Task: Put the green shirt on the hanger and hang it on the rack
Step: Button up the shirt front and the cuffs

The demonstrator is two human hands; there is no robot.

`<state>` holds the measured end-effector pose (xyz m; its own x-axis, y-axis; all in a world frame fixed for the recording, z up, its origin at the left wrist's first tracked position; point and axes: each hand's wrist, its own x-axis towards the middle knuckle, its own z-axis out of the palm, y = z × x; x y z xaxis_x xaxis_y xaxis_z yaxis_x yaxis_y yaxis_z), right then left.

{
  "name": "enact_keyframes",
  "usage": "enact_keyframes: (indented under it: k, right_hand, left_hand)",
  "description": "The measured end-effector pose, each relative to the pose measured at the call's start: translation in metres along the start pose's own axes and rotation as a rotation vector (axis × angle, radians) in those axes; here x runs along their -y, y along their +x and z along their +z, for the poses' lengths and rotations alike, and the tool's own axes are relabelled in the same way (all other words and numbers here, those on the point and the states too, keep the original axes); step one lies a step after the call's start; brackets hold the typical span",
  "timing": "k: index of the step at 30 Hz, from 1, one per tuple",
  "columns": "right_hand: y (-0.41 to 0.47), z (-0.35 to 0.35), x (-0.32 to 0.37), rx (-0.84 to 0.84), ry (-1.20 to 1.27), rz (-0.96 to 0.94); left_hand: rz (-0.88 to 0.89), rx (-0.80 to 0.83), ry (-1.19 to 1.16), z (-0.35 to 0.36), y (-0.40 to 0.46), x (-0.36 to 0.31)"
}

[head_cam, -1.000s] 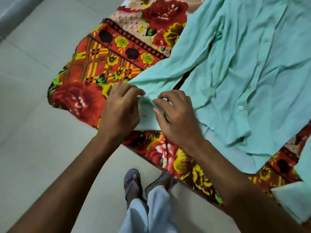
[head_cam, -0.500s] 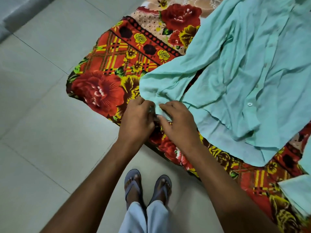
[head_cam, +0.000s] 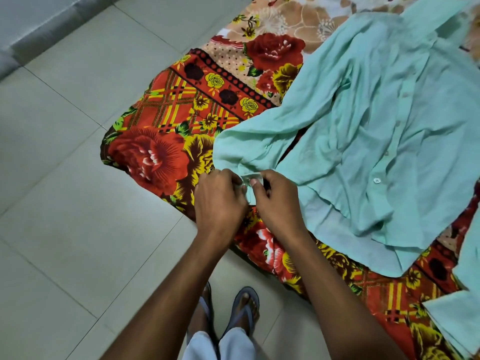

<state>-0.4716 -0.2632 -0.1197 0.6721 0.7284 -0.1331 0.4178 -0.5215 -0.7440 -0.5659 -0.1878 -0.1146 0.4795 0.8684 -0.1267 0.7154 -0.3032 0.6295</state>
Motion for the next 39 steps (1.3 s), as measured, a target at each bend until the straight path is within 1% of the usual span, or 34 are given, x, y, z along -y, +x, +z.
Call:
enact_keyframes:
  k: [2,8,12,16,18,19,22,23,26,28,31,34,36,39]
  right_hand:
    - [0.002,-0.001,0.000,0.025,-0.010,-0.003]
    - [0.005,-0.001,-0.002,0.027,-0.015,-0.003]
    - [0.004,0.002,-0.002,0.018,-0.089,-0.046]
    - [0.001,-0.004,0.002,0.033,-0.019,-0.056]
    - [-0.001,-0.010,0.003,0.083,0.063,-0.031]
    - [-0.001,-0.014,0.004,0.134,0.105,-0.002]
    - [0.003,-0.026,0.003,0.297,0.310,0.138]
    - [0.005,-0.029,0.001,0.325,0.339,0.161]
    - [0.009,-0.027,-0.001,0.312,0.166,0.069]
    - [0.010,-0.023,0.001,0.275,0.111,0.023]
    - [0.008,-0.018,0.005,0.219,0.133,0.020]
    - [0.006,-0.014,0.004,0.165,0.155,0.034]
    - [0.005,-0.014,0.003,0.179,0.173,0.051]
    - [0.007,-0.018,0.001,0.243,0.166,0.052]
  left_hand:
    - [-0.040,0.008,-0.014,-0.001,0.000,-0.004]
    - [-0.135,0.004,-0.033,0.004,-0.002,-0.003]
    - [-0.188,0.025,-0.108,0.004,-0.003,-0.002]
    - [-0.218,0.036,-0.111,0.003,-0.004,-0.004]
    - [-0.231,0.028,-0.103,0.003,-0.004,-0.005]
    - [-0.234,0.021,-0.103,0.002,-0.005,-0.005]
    - [-0.222,0.004,-0.100,0.001,-0.008,-0.005]
    - [-0.209,0.001,-0.092,0.000,-0.009,-0.005]
    - [-0.159,-0.012,-0.097,0.000,-0.012,-0.001]
    - [-0.141,-0.017,-0.160,0.001,-0.012,0.005]
    - [-0.154,-0.026,-0.350,-0.002,-0.013,0.010]
    - [-0.183,-0.006,-0.487,-0.008,-0.017,0.010]
    - [-0.201,0.002,-0.549,-0.010,-0.018,0.011]
    - [-0.205,-0.032,-0.577,-0.011,-0.019,0.013]
